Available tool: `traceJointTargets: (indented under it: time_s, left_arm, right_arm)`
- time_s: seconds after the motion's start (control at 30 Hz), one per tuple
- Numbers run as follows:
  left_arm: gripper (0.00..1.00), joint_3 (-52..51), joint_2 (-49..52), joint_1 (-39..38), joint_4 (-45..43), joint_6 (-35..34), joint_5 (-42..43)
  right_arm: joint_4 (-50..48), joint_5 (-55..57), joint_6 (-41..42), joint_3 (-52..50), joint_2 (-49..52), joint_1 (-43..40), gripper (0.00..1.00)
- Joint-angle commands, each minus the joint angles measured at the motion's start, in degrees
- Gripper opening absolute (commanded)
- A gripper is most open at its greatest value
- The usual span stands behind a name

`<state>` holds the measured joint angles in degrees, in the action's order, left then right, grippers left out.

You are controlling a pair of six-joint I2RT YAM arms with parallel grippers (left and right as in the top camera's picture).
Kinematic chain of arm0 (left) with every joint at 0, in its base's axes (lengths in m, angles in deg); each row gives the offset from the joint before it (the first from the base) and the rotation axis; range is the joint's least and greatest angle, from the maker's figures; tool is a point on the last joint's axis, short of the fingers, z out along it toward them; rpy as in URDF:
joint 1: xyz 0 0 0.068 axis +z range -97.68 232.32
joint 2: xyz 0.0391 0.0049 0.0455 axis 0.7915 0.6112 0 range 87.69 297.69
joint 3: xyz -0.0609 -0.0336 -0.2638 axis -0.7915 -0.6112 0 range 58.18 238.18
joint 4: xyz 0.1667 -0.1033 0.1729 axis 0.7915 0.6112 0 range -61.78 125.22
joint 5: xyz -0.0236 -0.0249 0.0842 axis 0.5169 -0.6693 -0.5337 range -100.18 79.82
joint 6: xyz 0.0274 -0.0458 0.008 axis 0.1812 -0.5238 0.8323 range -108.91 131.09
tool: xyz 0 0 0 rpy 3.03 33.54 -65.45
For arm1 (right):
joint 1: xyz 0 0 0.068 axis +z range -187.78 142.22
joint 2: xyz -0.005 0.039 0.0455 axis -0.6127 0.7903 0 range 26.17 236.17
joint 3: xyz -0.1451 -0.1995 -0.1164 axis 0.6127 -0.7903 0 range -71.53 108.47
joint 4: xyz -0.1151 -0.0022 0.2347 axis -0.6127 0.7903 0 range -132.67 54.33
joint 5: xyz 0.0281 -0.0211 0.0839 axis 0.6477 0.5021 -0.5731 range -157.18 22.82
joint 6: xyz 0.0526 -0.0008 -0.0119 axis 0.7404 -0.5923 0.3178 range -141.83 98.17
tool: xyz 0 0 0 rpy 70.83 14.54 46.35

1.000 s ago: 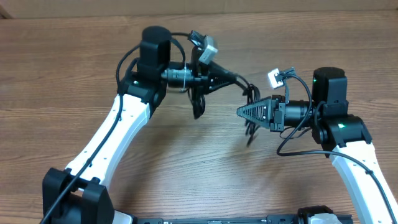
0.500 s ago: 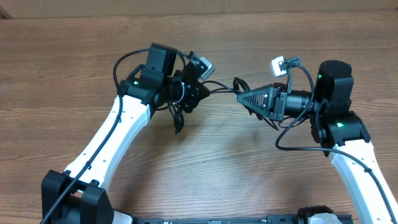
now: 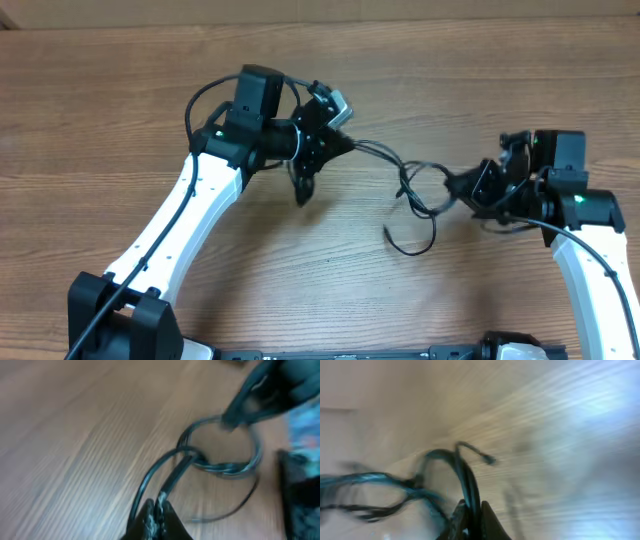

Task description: Untangle cables

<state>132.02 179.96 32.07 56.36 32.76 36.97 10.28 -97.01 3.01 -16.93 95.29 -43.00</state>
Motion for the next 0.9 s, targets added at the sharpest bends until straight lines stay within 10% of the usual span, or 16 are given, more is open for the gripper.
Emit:
traceJointTargets:
  time_s: [0.0,0.23,0.33,0.4,0.43,0.87]
  left_arm:
    - [0.04,0.2,-0.5,0.9,-9.8,-2.9,19.1]
    - [0.04,0.2,-0.5,5.0,-32.8,-22.5,26.6]
    - [0.04,0.2,-0.5,6.2,-37.4,-25.2,26.5]
    - [0.04,0.2,-0.5,6.4,-37.6,-25.6,26.4]
    - [0.04,0.2,-0.5,6.4,-37.6,-26.1,26.4]
    - [0.04,0.1,-0.5,4.8,-29.0,-26.4,21.4]
  right_arm:
    - [4.3,13.6,-1.4,0.5,-0.6,-0.4,0.04]
    - [5.9,15.0,-2.8,0.5,-0.6,-0.4,0.09]
    - [5.9,15.0,-2.8,0.5,-0.6,-0.4,0.35]
    - [5.9,15.0,-2.8,0.5,-0.6,-0.4,0.95]
    - [5.9,15.0,-2.8,0.5,-0.6,-0.4,1.0]
    - [5.9,12.2,-2.8,0.5,-0.6,-0.4,1.0]
